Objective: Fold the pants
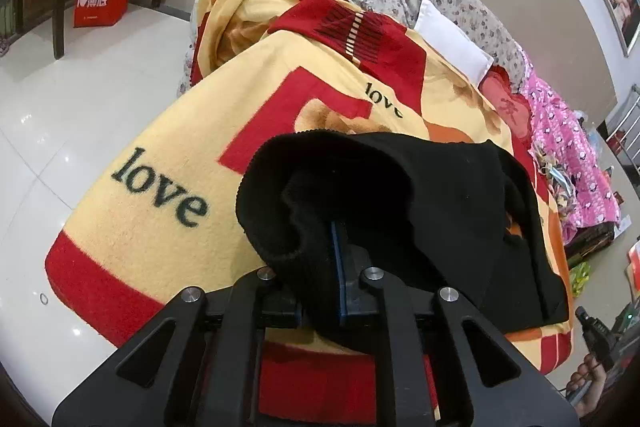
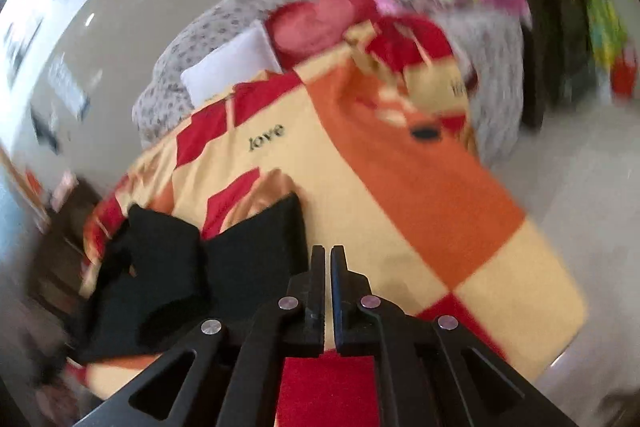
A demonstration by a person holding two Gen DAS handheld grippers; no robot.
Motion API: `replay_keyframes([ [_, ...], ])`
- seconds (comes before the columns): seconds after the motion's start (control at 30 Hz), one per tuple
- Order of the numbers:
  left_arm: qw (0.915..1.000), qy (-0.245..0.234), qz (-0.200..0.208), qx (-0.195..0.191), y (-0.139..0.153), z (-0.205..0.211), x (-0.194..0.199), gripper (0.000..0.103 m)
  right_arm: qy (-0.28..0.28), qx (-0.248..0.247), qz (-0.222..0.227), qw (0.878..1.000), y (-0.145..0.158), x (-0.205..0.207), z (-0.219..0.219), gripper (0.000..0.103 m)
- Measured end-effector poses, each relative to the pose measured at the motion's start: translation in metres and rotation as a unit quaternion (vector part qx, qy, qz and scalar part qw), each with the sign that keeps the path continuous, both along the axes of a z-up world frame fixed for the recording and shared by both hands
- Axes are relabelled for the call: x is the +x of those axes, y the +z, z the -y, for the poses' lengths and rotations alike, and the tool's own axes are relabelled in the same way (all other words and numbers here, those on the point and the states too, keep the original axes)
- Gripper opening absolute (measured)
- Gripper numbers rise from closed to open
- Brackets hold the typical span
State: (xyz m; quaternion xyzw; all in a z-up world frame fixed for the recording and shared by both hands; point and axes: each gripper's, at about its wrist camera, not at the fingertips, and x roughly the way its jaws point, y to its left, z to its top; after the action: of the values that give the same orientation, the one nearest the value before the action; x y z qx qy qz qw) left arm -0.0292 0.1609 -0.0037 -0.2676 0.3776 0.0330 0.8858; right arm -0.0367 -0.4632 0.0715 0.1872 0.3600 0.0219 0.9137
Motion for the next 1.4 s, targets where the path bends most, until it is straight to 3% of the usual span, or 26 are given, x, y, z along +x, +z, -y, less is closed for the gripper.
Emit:
replay_keyframes([
  [0.1, 0.9999, 0.001, -0.007, 0.008, 0.001, -0.002, 0.002, 0.015, 0.069, -0.029, -0.011, 0.997, 0.0, 0.009, -0.032, 0.003],
  [0.17, 0.9995, 0.02, -0.004, 0.025, 0.005, -0.008, -0.002, 0.02, 0.111, -0.056, -0.045, 0.991, -0.01, 0.021, -0.053, 0.003],
  [0.23, 0.998, 0.044, 0.003, 0.045, 0.012, -0.017, -0.011, 0.022, 0.094, -0.086, -0.08, 0.989, -0.022, 0.029, -0.057, 0.003],
  [0.33, 0.9898, 0.107, 0.016, 0.093, 0.026, -0.033, -0.025, 0.022, 0.069, -0.079, -0.081, 0.991, -0.019, 0.033, -0.053, 0.003],
  [0.4, 0.988, 0.112, 0.043, 0.096, 0.039, -0.034, -0.033, 0.022, 0.07, -0.09, -0.043, 0.993, -0.008, 0.03, -0.063, 0.003],
  [0.47, 0.9907, 0.066, 0.076, 0.092, 0.051, -0.019, -0.034, 0.022, 0.1, -0.095, 0.006, 0.99, 0.006, 0.026, -0.082, 0.003],
  [0.57, 0.9897, -0.053, 0.097, 0.091, 0.059, 0.023, -0.026, 0.034, 0.158, -0.1, 0.064, 0.98, 0.018, 0.024, -0.114, 0.01],
  [0.6, 0.9863, -0.093, 0.1, 0.092, 0.058, 0.039, -0.022, 0.043, 0.176, -0.097, 0.067, 0.977, 0.019, 0.024, -0.121, 0.016],
  [0.67, 0.9775, -0.155, 0.1, 0.103, 0.051, 0.069, -0.015, 0.045, 0.219, -0.097, 0.055, 0.969, 0.017, 0.026, -0.139, 0.047],
  [0.7, 0.9733, -0.179, 0.09, 0.112, 0.045, 0.081, -0.01, 0.045, 0.242, -0.1, 0.051, 0.964, 0.016, 0.026, -0.147, 0.049],
  [0.83, 0.9617, -0.216, 0.034, 0.165, 0.024, 0.112, 0.014, 0.045, 0.343, -0.174, 0.035, 0.922, 0.01, 0.014, -0.186, 0.049],
  [0.9, 0.9558, -0.221, 0.01, 0.194, 0.019, 0.122, 0.027, 0.045, 0.368, -0.205, 0.042, 0.906, 0.007, 0.008, -0.202, 0.049],
  [1.07, 0.9344, -0.235, -0.006, 0.267, 0.013, 0.138, 0.035, 0.045, 0.397, -0.244, 0.008, 0.885, -0.014, 0.018, -0.226, 0.049],
  [1.1, 0.9316, -0.234, -0.007, 0.278, 0.012, 0.138, 0.036, 0.034, 0.392, -0.259, -0.007, 0.883, -0.02, 0.021, -0.228, 0.048],
  [1.13, 0.9305, -0.232, -0.01, 0.284, 0.01, 0.137, 0.04, 0.015, 0.385, -0.268, -0.013, 0.883, -0.023, 0.023, -0.226, 0.035],
  [1.17, 0.9322, -0.225, -0.011, 0.283, 0.012, 0.134, 0.042, 0.009, 0.378, -0.262, -0.009, 0.888, -0.02, 0.024, -0.223, 0.012],
  [1.2, 0.9364, -0.22, -0.007, 0.273, 0.015, 0.128, 0.043, 0.007, 0.365, -0.244, -0.002, 0.898, -0.014, 0.027, -0.216, 0.005],
  [1.27, 0.9459, -0.193, 0.009, 0.26, 0.024, 0.116, 0.044, 0.005, 0.325, -0.231, 0.04, 0.916, 0.006, 0.022, -0.202, 0.005],
  [1.4, 0.9697, -0.114, 0.045, 0.212, 0.057, 0.07, 0.051, 0.005, 0.268, -0.21, 0.115, 0.933, 0.05, 0.006, -0.174, 0.004],
])
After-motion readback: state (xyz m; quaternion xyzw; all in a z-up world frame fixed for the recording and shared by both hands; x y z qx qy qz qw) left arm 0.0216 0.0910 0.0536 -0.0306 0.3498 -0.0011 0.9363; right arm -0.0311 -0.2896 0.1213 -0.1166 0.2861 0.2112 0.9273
